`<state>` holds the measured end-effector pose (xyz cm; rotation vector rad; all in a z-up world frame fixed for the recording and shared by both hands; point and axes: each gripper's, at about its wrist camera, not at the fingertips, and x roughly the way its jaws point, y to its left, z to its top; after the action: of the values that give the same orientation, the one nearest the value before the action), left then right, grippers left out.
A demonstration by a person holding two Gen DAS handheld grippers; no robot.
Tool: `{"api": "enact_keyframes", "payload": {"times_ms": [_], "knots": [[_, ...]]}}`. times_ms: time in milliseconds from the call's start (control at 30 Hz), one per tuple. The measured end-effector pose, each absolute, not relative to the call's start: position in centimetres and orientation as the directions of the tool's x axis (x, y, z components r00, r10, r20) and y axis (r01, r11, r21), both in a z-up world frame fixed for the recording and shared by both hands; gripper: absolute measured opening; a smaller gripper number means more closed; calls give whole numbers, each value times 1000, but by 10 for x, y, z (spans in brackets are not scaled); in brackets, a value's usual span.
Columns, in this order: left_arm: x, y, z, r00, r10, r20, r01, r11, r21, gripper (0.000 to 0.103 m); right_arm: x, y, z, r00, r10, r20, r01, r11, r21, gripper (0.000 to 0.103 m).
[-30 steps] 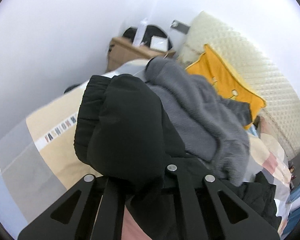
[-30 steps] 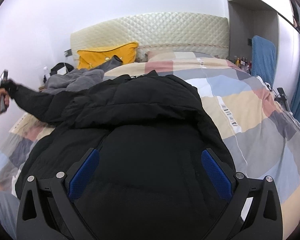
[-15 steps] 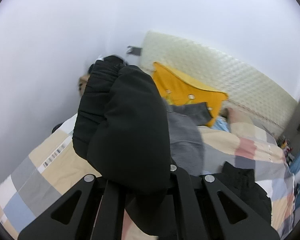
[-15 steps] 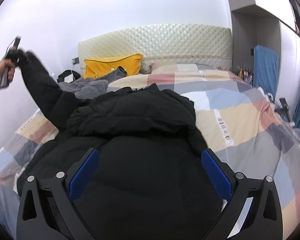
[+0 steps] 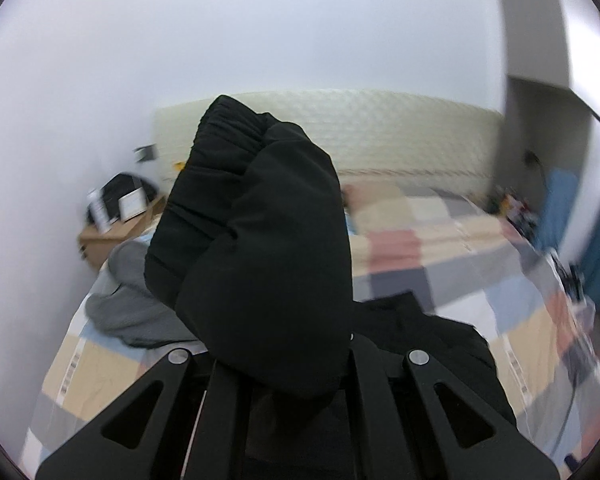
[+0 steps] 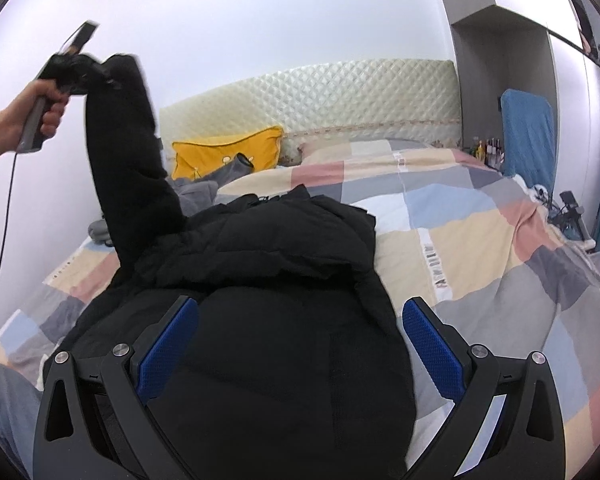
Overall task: Fold large clothes
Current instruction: 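Lift the grasped sleeve up with the left tool, then fold the sleeve across the jacket body and open the left tool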
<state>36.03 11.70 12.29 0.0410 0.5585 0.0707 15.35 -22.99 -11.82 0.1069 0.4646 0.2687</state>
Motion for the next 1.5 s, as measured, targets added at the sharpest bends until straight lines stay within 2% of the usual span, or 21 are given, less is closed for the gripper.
{"api": "enact_keyframes", "payload": {"times_ms": [167, 567, 800, 900, 967, 1100, 1367, 1433, 1500], "knots": [[377, 41, 100, 830, 52, -556, 38, 988, 149, 4, 154, -248, -113, 868, 312, -386, -228, 941, 249, 103], [406, -110, -9, 746, -60, -663, 234, 956, 176, 5, 158, -290, -123, 867, 293, -403, -151, 925, 349, 103], [418, -160, -94, 681, -51, -730, 301, 929, 216, 5, 169, -299, -134, 856, 312, -413, -139, 907, 396, 103], [414, -180, -124, 721, 17, -693, 293, 898, 327, 5, 175, -303, -140, 847, 316, -428, -128, 902, 411, 103], [416, -185, -138, 723, 32, -690, 282, 898, 337, 6, 174, -305, -143, 848, 324, -420, -132, 896, 423, 103], [422, -186, -149, 712, 39, -701, 277, 902, 332, 6, 179, -309, -147, 847, 317, -427, -118, 895, 430, 103], [413, -167, -121, 674, -57, -737, 284, 940, 187, 10, 185, -307, -151, 845, 294, -446, -96, 905, 414, 103], [407, -161, -113, 667, -74, -742, 285, 945, 161, 15, 183, -304, -150, 844, 288, -452, -95, 911, 402, 103], [400, -155, -105, 663, -83, -744, 282, 948, 146, 33, 182, -303, -149, 846, 282, -452, -96, 915, 391, 103]]}}
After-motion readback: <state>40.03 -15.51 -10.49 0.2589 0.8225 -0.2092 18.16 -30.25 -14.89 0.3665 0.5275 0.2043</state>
